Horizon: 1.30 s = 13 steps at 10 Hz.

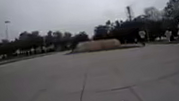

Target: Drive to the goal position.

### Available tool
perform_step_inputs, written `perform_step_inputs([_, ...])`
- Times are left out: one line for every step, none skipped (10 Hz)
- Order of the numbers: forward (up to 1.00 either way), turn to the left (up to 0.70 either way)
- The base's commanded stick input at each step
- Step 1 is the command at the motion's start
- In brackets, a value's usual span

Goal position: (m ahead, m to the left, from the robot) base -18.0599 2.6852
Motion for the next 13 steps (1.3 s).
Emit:
perform_step_inputs([1.0,0.0])
perform_step_inputs([1.0,0.0])
perform_step_inputs([1.0,0.0])
perform_step_inputs([1.0,0.0])
perform_step_inputs([1.0,0.0])
perform_step_inputs([1.0,0.0])
perform_step_inputs([1.0,0.0])
perform_step_inputs([1.0,0.0])
perform_step_inputs([1.0,-0.03])
perform_step_inputs([1.0,-0.36])
perform_step_inputs([1.0,-0.4])
perform_step_inputs([1.0,-0.23])
perform_step_inputs([1.0,-0.1])
